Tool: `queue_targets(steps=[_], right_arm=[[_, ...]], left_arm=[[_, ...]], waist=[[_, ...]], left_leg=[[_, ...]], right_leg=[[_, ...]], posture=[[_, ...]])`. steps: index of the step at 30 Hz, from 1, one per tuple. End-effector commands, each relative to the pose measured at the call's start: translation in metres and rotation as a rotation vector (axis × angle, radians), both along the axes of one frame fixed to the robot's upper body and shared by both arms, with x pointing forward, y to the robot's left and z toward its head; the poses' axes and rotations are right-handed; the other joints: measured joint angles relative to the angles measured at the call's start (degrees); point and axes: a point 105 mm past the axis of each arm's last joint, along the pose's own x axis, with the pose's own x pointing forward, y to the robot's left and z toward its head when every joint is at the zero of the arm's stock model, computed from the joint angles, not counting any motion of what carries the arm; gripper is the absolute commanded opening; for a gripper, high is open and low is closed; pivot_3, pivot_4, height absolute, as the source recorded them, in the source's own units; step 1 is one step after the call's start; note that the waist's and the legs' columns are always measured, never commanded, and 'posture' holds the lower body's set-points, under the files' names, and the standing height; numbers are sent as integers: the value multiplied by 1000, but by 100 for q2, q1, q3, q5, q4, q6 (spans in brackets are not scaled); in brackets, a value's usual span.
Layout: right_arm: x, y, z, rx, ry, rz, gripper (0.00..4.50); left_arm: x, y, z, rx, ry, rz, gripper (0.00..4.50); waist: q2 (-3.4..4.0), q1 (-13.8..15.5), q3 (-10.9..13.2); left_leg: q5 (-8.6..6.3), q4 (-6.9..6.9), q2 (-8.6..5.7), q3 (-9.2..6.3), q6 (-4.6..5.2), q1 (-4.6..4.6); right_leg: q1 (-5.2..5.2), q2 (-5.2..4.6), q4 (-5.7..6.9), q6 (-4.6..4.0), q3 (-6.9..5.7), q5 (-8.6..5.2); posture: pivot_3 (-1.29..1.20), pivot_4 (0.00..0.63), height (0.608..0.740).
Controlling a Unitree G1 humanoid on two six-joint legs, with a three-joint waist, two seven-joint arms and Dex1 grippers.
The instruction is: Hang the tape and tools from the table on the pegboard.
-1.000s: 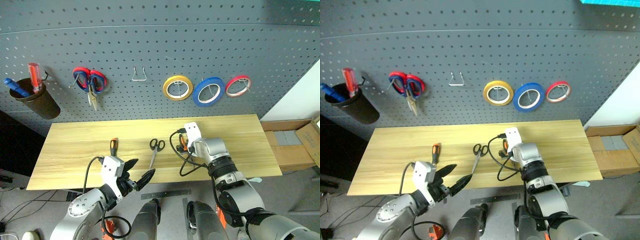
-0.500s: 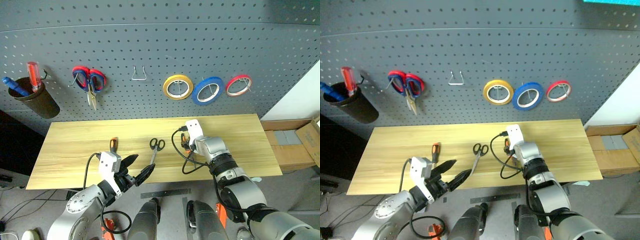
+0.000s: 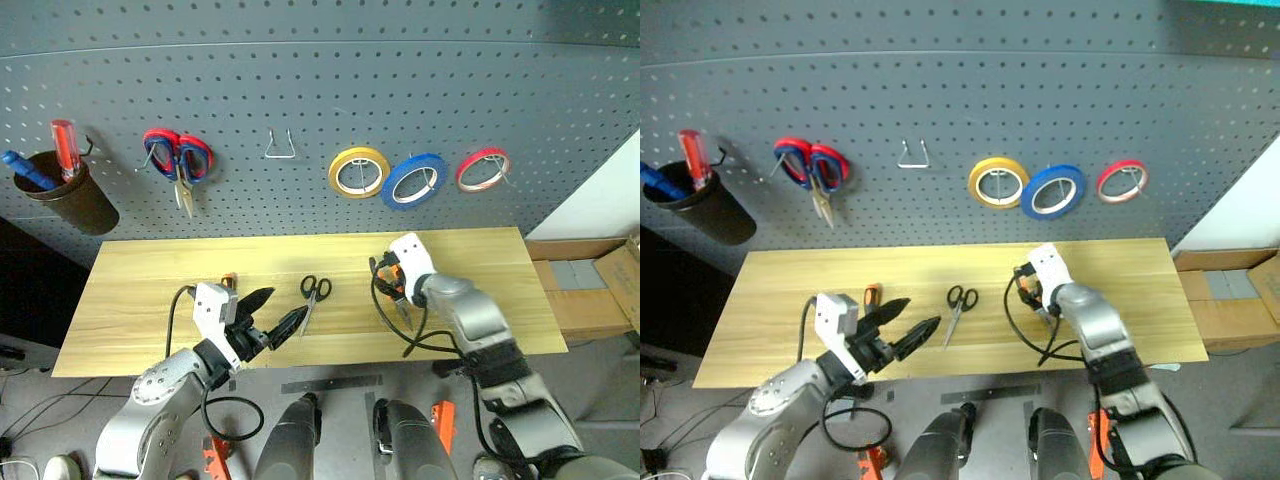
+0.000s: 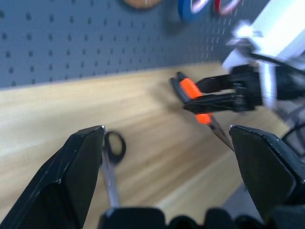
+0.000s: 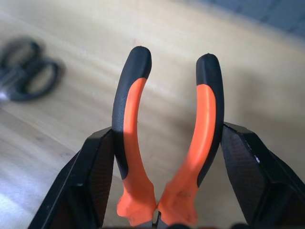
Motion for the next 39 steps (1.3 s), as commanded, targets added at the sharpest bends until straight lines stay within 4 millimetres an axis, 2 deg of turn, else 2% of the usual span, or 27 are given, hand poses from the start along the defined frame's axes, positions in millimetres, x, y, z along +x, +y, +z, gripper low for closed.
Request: queue_targets(steps=[1, 2, 3, 6, 8, 13, 15, 16, 22, 25, 29, 34, 39], right_arm=[[-28, 22, 40, 92, -143, 175, 2872], [-32, 25, 44, 98, -160, 198, 2872], [-37, 31, 55, 147, -186, 218, 2872], [-42, 54, 104, 265, -375, 284, 2872], [-38, 65, 123, 301, -456, 306, 2872], [-14, 94, 173, 393, -666, 325, 2872], [-3, 103, 187, 416, -716, 321, 2872], [2, 107, 194, 426, -741, 317, 2872], [28, 131, 231, 486, -848, 296, 2872], [38, 143, 241, 500, -872, 289, 2872], [46, 153, 247, 515, -882, 278, 2872], [56, 154, 243, 507, -885, 233, 2872], [63, 150, 241, 473, -903, 191, 2872]], left_arm=[[3, 12, 13, -29, -53, 41, 4500], [5, 14, 14, -34, -57, 46, 4500], [7, 17, 20, -45, -76, 58, 4500], [17, 32, 46, -101, -161, 124, 4500], [24, 39, 57, -135, -195, 156, 4500], [34, 50, 78, -150, -271, 218, 4500], [35, 54, 84, -147, -288, 231, 4500], [36, 56, 86, -143, -296, 236, 4500], [47, 70, 108, -120, -364, 278, 4500], [55, 68, 117, -114, -389, 261, 4500], [59, 61, 120, -114, -396, 233, 4500], [64, 59, 124, -110, -414, 222, 4500], [69, 55, 138, -107, -444, 207, 4500]], waist=[[-3, 4, -9], [-2, 10, -25], [-3, 22, -49], [-27, 38, -137], [-39, 57, -214], [-86, 149, -457], [-111, 181, -508], [-118, 201, -521], [-130, 335, -531], [-130, 361, -531], [-134, 388, -533], [-134, 448, -533], [-123, 459, -519]], left_leg=[[-1, 0, 1, -2, -3, 0], [-1, 0, 2, -2, -4, 0], [0, 2, 1, 0, -6, -1], [16, 9, 0, 5, -33, -1], [23, 14, 2, 4, -43, 5], [33, 12, 1, 15, -50, 39], [36, 12, 3, 19, -53, 45], [40, 12, 5, 19, -59, 46], [64, 11, 74, 41, -89, 47], [69, 3, 103, 36, -100, 53], [83, -6, 119, 37, -130, 73], [95, -13, 196, 45, -150, 86], [98, -12, 202, 45, -155, 89]], right_leg=[[0, 1, 1, -1, -3, 0], [0, 2, 1, -1, -4, -1], [0, 1, 0, -1, -3, 0], [0, 1, 1, 1, -1, 2], [3, 5, 8, -1, -5, 7], [32, 11, 5, 4, -1, 17], [36, 20, 6, -2, 2, 21], [36, 26, 8, -31, 4, 39], [30, 103, -1, -80, 12, 85], [28, 145, 2, -113, 5, 105], [31, 186, 5, -146, 7, 122], [32, 216, 12, -158, 6, 125], [32, 232, 18, -174, 6, 131]], posture=[[167, 168, 740], [169, 148, 740], [169, 135, 740], [183, 91, 740], [191, 79, 740], [220, 55, 740], [235, 50, 740], [244, 50, 740], [285, 56, 740], [294, 58, 740], [313, 66, 740], [328, 79, 740], [325, 135, 740]])
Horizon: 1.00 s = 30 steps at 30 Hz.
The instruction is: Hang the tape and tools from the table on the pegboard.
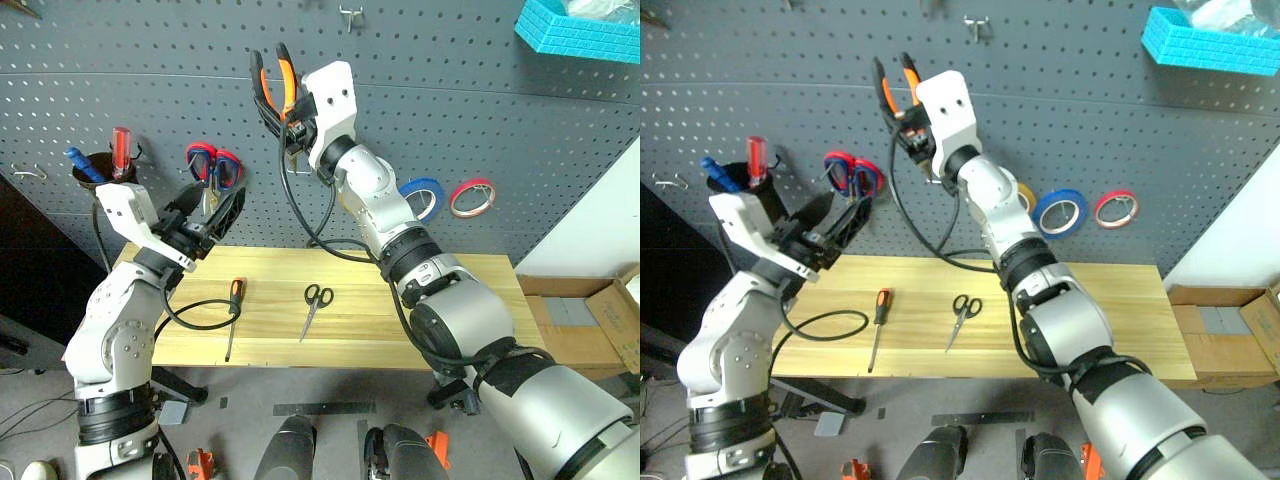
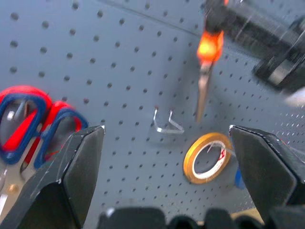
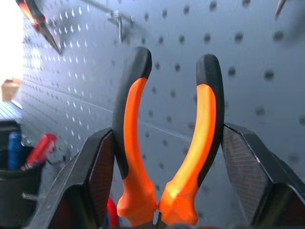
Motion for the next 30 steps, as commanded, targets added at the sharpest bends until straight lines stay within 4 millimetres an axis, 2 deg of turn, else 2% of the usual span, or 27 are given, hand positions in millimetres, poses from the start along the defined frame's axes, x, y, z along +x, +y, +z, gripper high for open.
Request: queue_targets(steps=[1, 2, 6, 13, 20, 30], right_arm=[[-7, -2, 35, 49, -114, -15, 2872], [-7, -3, 35, 45, -115, -17, 2872], [-6, -5, 39, 37, -123, -29, 2872], [-4, -11, 53, 76, -134, -49, 2872], [2, -23, 56, 112, -130, -106, 2872], [-1, -35, 82, 174, -195, -154, 2872]], left_arm=[[-3, -5, 20, 29, -67, -14, 4500], [-3, -7, 21, 35, -67, -23, 4500], [-4, -12, 23, 49, -56, -46, 4500], [-7, -12, 18, 58, -12, -62, 4500], [-13, -10, 15, 69, 21, -64, 4500], [-16, -6, 12, 68, 36, -53, 4500]], waist=[[9, -5, 21], [14, -7, 29], [32, -19, 143], [42, -38, 421], [47, -52, 561], [85, -23, 642]], left_leg=[[0, 0, 4, -1, 0, 0], [0, 0, 5, 0, 0, 0], [0, -3, 10, 1, 2, 0], [-1, -4, 12, -2, 3, -6], [-2, -11, 11, -5, 1, -25], [20, -3, 49, 6, 10, -45]], right_leg=[[0, 0, 1, -3, 1, -2], [-1, 0, 0, -28, 2, -17], [-3, -2, 2, -33, 6, -21], [-10, -4, 10, -31, 3, -20], [-32, -10, 13, -24, -1, -16], [-29, -14, 16, -54, -48, -32]], posture=[[322, 154, 740], [320, 174, 740], [310, 224, 740], [303, 274, 740], [313, 299, 740], [307, 296, 740]])
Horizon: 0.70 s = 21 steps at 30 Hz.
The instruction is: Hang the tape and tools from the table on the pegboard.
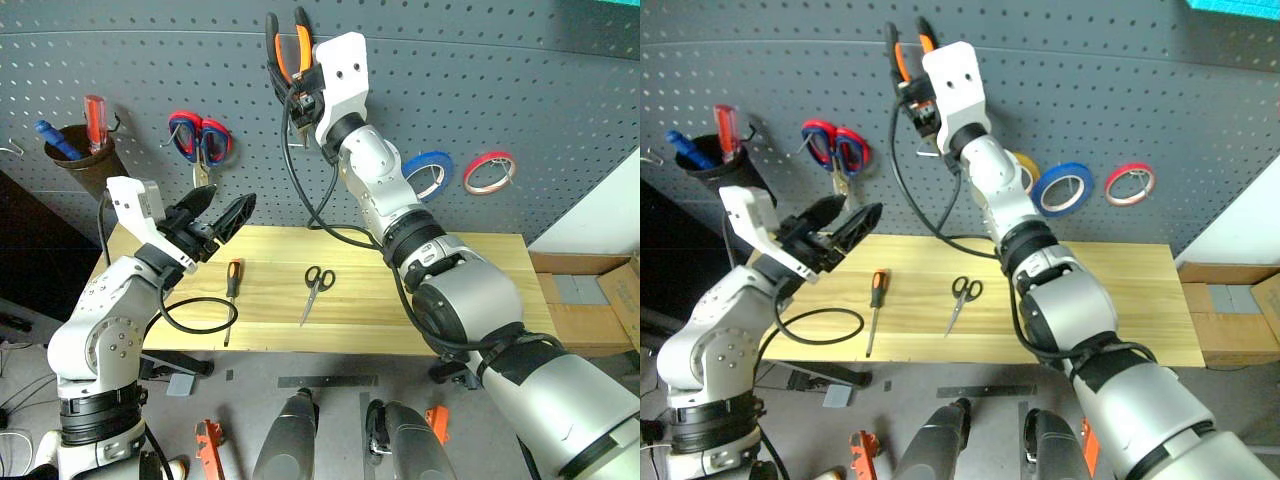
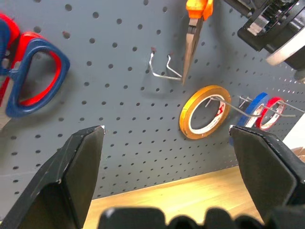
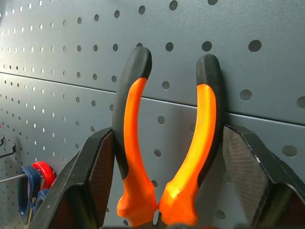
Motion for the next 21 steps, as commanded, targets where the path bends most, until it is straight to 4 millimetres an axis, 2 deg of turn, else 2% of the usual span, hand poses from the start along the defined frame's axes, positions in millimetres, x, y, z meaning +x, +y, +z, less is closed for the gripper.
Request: queue_targets(steps=[1, 6, 12, 16, 17, 21], right_arm=[[-6, -21, 47, 107, -112, -53, 2872], [-11, -20, 54, 133, -152, -69, 2872], [-16, -19, 54, 164, -190, -104, 2872], [-21, -17, 57, 177, -219, -116, 2872], [-21, -16, 56, 175, -225, -119, 2872], [-20, -11, 44, 149, -216, -130, 2872]], left_arm=[[-7, 1, 17, 11, -71, 2, 4500], [-9, 2, 15, 7, -70, 8, 4500], [-13, 2, 15, 9, -69, 13, 4500], [-15, 4, 15, 12, -66, 18, 4500], [-15, 4, 15, 12, -65, 19, 4500], [-16, 2, 15, 12, -65, 17, 4500]], waist=[[12, 3, 12], [17, 22, 38], [18, 33, 89], [17, 50, 92], [17, 54, 92], [17, 56, 92]], left_leg=[[7, 6, 38, 18, -6, -13], [26, 5, 70, 46, -7, -35], [53, 5, 106, 73, -16, -67], [70, 5, 158, 142, -12, -107], [71, 5, 159, 146, -12, -109], [70, 1, 157, 154, -12, -110]], right_leg=[[0, 0, -3, -3, -29, 1], [1, -1, 0, -18, -84, -1], [-5, -2, -4, -20, -120, 0], [-38, -4, 0, -15, -141, 6], [-40, -4, 0, 9, -142, 21], [-42, -8, -6, 10, -140, 21]], posture=[[309, 295, 740], [313, 291, 740], [330, 294, 740], [334, 292, 740], [334, 292, 740], [341, 289, 740]])
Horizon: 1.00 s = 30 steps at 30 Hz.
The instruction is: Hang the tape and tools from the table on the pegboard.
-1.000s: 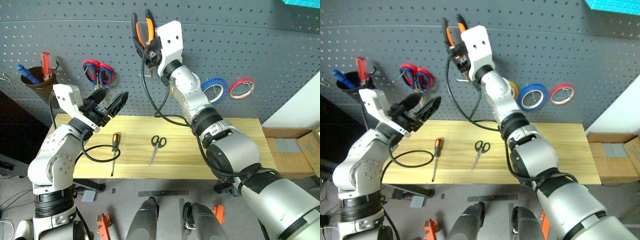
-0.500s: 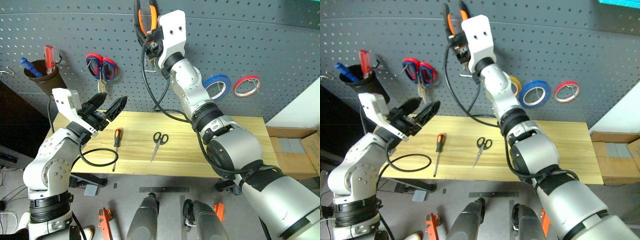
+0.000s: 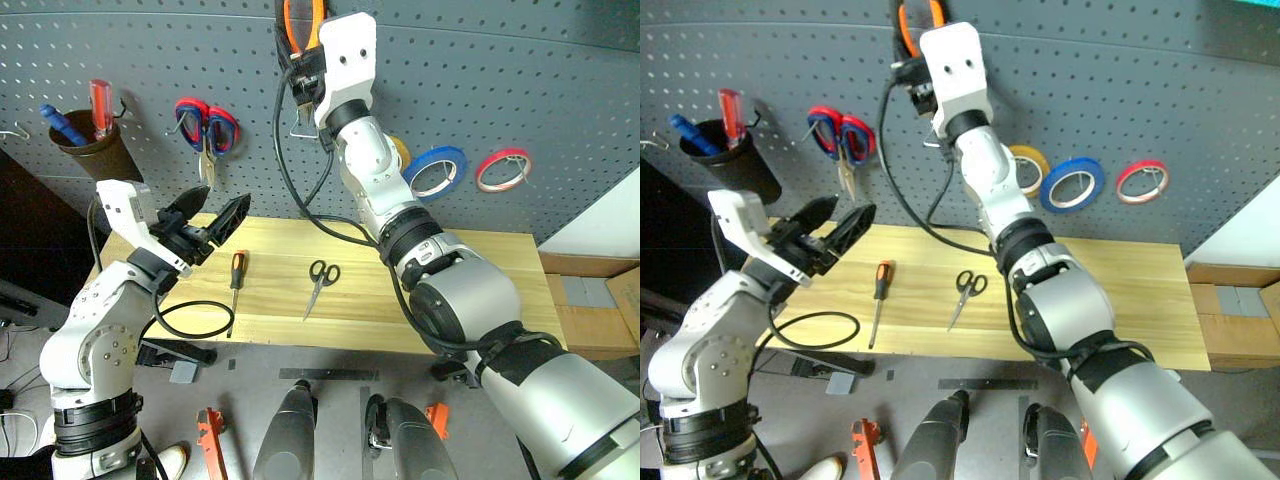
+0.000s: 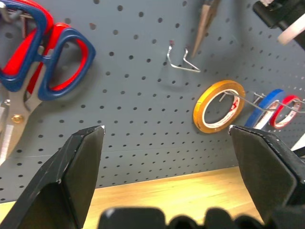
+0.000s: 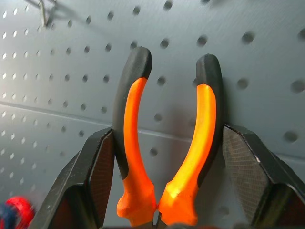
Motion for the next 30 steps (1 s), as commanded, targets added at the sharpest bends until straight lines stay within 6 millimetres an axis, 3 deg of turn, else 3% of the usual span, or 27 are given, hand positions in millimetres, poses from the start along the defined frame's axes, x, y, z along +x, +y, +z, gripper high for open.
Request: queue_targets(steps=[1, 9, 15, 19, 24, 30], right_arm=[[-9, -3, 17, 40, -75, -12, 2872], [6, -3, -46, -33, 62, -48, 2872], [10, 0, -69, -76, 124, -47, 2872], [11, 1, -75, -110, 143, -51, 2872], [12, 0, -75, -127, 138, -49, 4449], [10, -9, -76, -123, 127, -16, 4449]], left_arm=[[-9, -3, 15, 14, -57, -10, 4500], [-10, -3, 16, 14, -52, -9, 4500], [-8, -4, 15, 10, -47, -14, 4500], [-7, -5, 15, 8, -47, -17, 4500], [-5, -6, 15, 5, -48, -19, 4500], [-5, -7, 11, 4, -39, -21, 4500]], waist=[[0, 0, 0], [-4, 4, -2], [-4, 21, -2], [-4, 18, -3], [-4, 7, -2], [-4, -7, -2]], left_leg=[[0, -1, -1, 2, 0, -2], [0, -19, -2, 14, -1, -7], [1, -24, -3, 17, -2, -10], [1, -27, -3, 19, -2, -9], [1, -28, -2, 20, -2, -8], [1, -27, -2, 20, -3, -8]], right_leg=[[-3, -2, 0, 0, 0, 0], [-16, -6, -4, 0, 8, -1], [-19, -8, -12, 0, 9, -1], [-19, -7, -13, 0, 11, -1], [-20, -7, -12, 0, 11, -1], [-21, -7, -10, 0, 11, -1]], posture=[[341, 289, 740], [335, 288, 740], [322, 295, 740], [314, 289, 740], [305, 290, 740], [289, 291, 740]])
